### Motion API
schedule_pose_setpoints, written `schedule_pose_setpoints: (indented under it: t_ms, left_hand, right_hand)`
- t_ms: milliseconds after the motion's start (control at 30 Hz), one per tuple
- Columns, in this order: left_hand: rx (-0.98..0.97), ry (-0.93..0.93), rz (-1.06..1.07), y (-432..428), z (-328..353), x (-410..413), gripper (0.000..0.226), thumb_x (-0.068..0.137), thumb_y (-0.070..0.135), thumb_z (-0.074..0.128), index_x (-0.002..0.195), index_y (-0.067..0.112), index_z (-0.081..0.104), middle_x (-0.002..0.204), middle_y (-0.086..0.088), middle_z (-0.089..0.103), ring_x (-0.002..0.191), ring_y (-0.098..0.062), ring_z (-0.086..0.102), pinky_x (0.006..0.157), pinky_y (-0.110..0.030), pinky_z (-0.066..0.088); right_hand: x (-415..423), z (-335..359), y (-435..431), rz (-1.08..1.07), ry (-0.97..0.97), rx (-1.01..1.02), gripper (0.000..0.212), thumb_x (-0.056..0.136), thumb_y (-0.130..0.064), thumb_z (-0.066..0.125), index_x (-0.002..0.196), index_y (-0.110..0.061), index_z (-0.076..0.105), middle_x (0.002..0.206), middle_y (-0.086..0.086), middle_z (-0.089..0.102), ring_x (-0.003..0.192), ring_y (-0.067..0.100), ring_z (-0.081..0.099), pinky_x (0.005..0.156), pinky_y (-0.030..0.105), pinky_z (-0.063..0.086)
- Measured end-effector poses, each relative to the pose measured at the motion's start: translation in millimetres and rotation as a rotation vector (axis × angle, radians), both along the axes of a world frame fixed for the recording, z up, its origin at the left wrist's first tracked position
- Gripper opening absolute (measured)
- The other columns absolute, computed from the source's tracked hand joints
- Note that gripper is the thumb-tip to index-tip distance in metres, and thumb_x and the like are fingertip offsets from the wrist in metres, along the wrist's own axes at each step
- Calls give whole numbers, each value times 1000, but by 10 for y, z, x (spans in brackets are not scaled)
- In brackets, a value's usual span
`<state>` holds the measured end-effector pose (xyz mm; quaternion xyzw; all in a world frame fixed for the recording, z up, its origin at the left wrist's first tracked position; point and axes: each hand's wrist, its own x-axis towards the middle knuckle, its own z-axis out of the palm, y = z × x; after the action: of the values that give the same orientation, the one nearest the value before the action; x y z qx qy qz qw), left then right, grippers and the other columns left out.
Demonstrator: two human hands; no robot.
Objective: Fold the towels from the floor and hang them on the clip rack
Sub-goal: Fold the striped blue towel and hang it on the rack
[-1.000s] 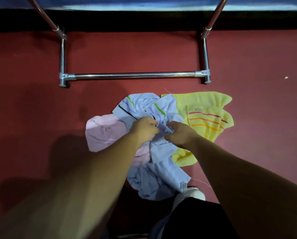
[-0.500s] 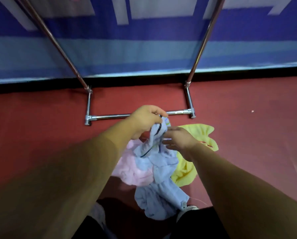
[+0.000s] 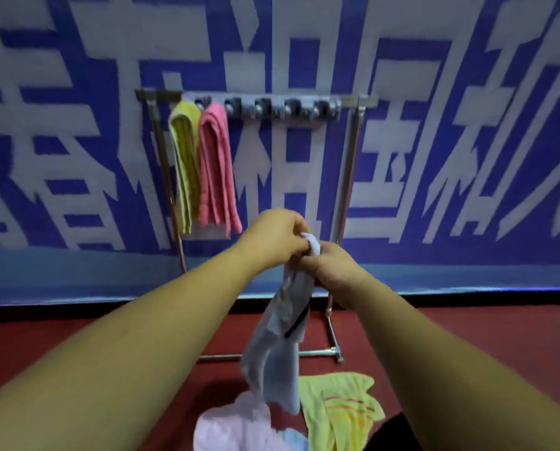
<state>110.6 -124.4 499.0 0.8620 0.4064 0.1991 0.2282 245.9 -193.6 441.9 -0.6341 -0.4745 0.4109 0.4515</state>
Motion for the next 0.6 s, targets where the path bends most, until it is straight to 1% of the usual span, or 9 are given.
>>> schedule_pose_setpoints:
  t_ms: [67,100,133,200,267,367,433,533,600]
  left_hand:
    - [191,20,55,-121,461,-112,8,91,28,70,94,23,76,93,-1,77,90,-23,71,78,-38,58]
    - [264,11,79,-170,678,-177,11,93,30,67,92,23,74,91,-2,75,90,-26,69,76,-38,55]
    - [310,-8,104,-212,881,-247,13,94,32,64,89,22,72,88,-1,72,89,-26,67,73,-38,52]
    - [336,-69,150,-312,1248,-393,17,95,35,62,88,21,69,85,1,66,87,-25,63,71,-35,45]
    - [318,-111,168,-407,1545,-513,21,96,35,59,88,18,68,87,-1,66,84,-24,61,70,-36,46]
    - [273,-132,180,-515,1826,-650,30,100,32,52,77,15,58,79,-3,59,74,-21,51,60,-36,36]
    - [218,-173,165,-514,1904,-730,30,102,25,50,74,15,53,74,-3,52,71,-21,45,59,-35,31]
    - [173,-181,139,-413,1905,-824,23,102,20,49,88,12,65,87,-12,66,74,-22,51,64,-34,41]
    - [153,-173,124,-337,1854,-853,20,104,20,52,99,16,71,94,-12,71,74,-20,56,62,-31,45]
  right_hand:
    - [-79,477,-126,-57,-136,75,11,88,-12,66,88,-12,77,80,6,79,79,25,76,74,40,61]
    - [-105,702,-190,-96,-208,109,11,88,-12,64,86,-10,75,74,3,74,70,21,69,65,35,54]
    - [-130,916,-257,-132,-290,136,11,87,-11,62,86,-6,73,70,3,67,65,20,61,60,33,47]
    - [-160,1281,-368,-165,-436,178,12,85,-9,61,86,-4,71,70,7,62,63,20,55,59,30,41]
    - [-170,1552,-448,-174,-521,205,12,87,-11,60,83,-7,71,70,7,61,65,22,55,60,31,42]
    - [-141,1805,-502,-161,-565,213,18,93,-18,59,89,-4,69,74,8,60,69,23,53,64,34,41]
    - [-121,1902,-508,-134,-573,228,21,96,-26,62,96,-7,71,79,8,64,73,24,56,67,36,42]
    - [-88,1966,-476,-129,-547,286,24,92,-36,71,95,-12,71,81,8,66,73,23,59,67,36,45]
    - [-73,1987,-438,-134,-568,315,28,88,-38,78,90,-11,69,78,7,65,70,21,59,64,34,44]
